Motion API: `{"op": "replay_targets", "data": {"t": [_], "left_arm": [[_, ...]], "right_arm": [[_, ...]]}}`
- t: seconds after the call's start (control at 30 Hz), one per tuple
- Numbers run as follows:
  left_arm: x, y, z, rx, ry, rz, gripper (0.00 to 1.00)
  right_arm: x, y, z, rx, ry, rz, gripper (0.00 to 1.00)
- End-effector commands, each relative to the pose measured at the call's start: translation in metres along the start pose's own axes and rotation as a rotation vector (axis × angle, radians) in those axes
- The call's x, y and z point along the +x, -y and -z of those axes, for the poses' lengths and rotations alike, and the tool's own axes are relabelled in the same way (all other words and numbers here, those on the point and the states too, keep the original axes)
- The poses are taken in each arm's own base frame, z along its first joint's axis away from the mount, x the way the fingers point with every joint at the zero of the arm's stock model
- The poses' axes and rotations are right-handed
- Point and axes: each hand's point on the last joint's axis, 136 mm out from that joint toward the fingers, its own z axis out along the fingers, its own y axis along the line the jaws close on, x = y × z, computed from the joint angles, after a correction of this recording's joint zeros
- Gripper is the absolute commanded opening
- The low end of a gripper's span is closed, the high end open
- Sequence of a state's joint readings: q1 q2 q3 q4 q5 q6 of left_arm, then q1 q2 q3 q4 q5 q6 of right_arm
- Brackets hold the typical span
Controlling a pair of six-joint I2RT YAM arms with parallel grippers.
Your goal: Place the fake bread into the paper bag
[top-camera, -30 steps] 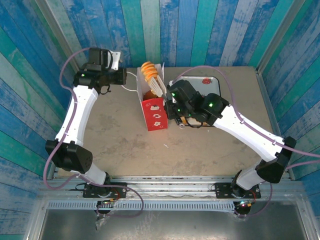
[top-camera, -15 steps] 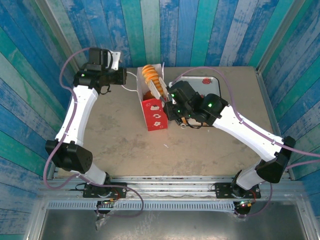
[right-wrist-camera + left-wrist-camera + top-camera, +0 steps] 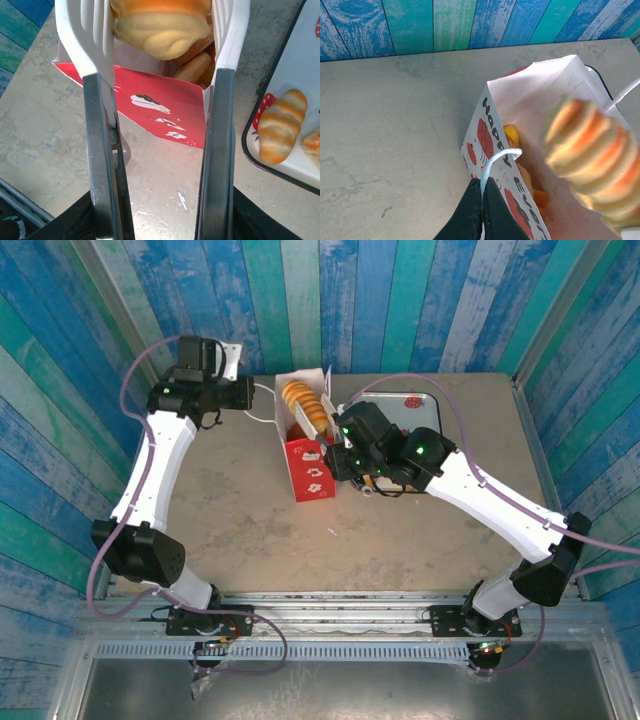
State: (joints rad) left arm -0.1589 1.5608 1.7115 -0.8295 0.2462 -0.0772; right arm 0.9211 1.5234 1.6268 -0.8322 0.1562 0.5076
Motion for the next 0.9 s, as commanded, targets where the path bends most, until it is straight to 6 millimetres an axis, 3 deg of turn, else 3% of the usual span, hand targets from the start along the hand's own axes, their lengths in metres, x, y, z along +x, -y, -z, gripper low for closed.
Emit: {"op": "replay_targets", "data": {"t": [0.0,0.2,0.33,0.53,0.7,0.87], "left_arm": [[-0.013,0.009,0.024,0.020,0.072,-0.029,0.02],[-0.016,0.011,0.026,0.027,0.081,-0.029,0.03],[-0.018,0.013,0.027,0.038,0.087,-0.030,0.10],[-0.032,0.024,0.039,0.087,0.143,-0.038,0.40],[-0.054,0.027,0.060,0.100,0.234,-0.027,0.63],[-0.068,0.029,0.089,0.103,0.356,-0.013,0.89]], "right_arm": [[-0.007,-0.006,0.002,-0.014,0.021,0.007,0.52],[-0.011,-0.007,0.005,-0.021,0.032,0.010,0.53],[-0.017,-0.010,0.009,-0.027,0.050,0.014,0.53],[-0.039,-0.023,0.036,-0.099,0.123,0.024,0.53],[-0.059,-0.034,0.082,-0.195,0.217,0.021,0.53],[-0.060,-0.022,0.122,-0.207,0.296,0.002,0.53]]}}
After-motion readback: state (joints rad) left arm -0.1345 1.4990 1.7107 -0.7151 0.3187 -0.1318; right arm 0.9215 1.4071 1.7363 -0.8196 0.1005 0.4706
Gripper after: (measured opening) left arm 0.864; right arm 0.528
